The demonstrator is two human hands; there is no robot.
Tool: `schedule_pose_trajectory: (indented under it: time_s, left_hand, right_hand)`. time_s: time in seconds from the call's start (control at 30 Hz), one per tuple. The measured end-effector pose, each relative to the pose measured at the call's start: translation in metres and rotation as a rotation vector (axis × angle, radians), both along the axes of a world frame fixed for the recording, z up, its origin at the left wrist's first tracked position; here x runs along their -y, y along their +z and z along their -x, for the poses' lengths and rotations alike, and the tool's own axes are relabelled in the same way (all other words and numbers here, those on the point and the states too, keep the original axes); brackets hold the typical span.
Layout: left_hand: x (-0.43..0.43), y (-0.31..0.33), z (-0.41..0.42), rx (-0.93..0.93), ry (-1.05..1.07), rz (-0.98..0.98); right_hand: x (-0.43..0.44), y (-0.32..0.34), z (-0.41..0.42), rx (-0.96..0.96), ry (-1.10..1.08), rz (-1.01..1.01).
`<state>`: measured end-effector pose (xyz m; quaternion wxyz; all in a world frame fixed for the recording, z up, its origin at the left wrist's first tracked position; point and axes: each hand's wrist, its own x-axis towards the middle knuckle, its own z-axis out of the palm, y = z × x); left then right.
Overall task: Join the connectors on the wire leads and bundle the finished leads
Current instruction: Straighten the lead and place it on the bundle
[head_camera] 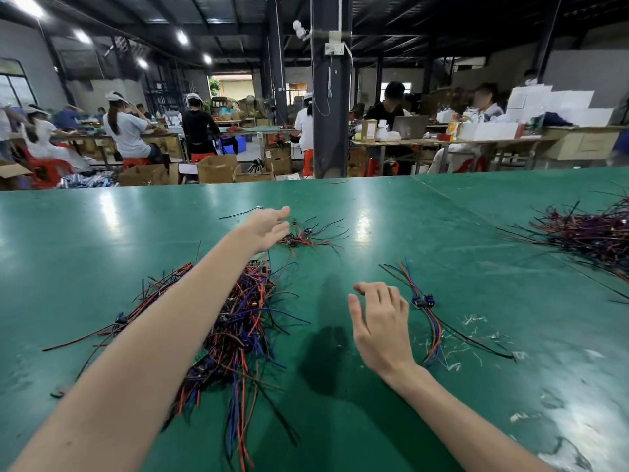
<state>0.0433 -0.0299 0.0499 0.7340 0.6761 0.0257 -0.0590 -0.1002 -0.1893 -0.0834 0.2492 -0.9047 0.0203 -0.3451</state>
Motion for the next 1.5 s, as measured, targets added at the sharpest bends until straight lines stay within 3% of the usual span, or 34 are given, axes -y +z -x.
schedule_pose_trajectory:
  time_s: [0.2, 0.37, 0.47, 0.6, 0.8, 1.03, 1.17, 1.23, 1.37, 1.5]
  left_hand:
    - [-0.082, 0.001, 0.027, 0.236, -0.075, -0.601]
    - [-0.14, -0.021, 0.052, 0.239, -0.166, -1.215]
    - [-0.149, -0.038, 0.059, 0.232, -0.227, -1.333]
    - [-0.155, -0.058, 0.058, 0.395, -0.03, -1.392]
    - [-0.153, -0.07, 0.063, 0.375, 0.078, -1.462]
    - [-0.139, -0.047, 0.076, 0.562, 0.258, -1.366]
    - [-0.132, -0.005, 0.084, 0.686, 0.397, -1.154]
    - [-0.123, 0.014, 0.089, 0.667, 0.426, -0.927]
    - [-0.092, 0.037, 0.106, 0.44, 0.215, -0.193]
    - [-0.053, 0.017, 0.122, 0.118, -0.062, 0.154]
  right_hand:
    - [-0.002, -0.008, -0.007, -0.077, -0.028, 0.192]
    - [-0.003, -0.011, -0.009, -0.185, -0.017, 0.278]
    - [-0.002, -0.012, -0.009, -0.222, -0.008, 0.292]
    - [-0.001, -0.011, -0.008, -0.231, 0.017, 0.259]
    - [0.0, -0.009, -0.009, -0.247, 0.036, 0.241]
    - [0.001, -0.01, -0.009, -0.242, 0.052, 0.232]
    - [0.0, -0.011, -0.01, -0.238, 0.056, 0.235]
    - [0.0, -0.012, -0.011, -0.237, 0.054, 0.245]
    - [0.0, -0.012, -0.01, -0.234, 0.07, 0.245]
    - [0.0, -0.01, -0.01, -0.233, 0.074, 0.225]
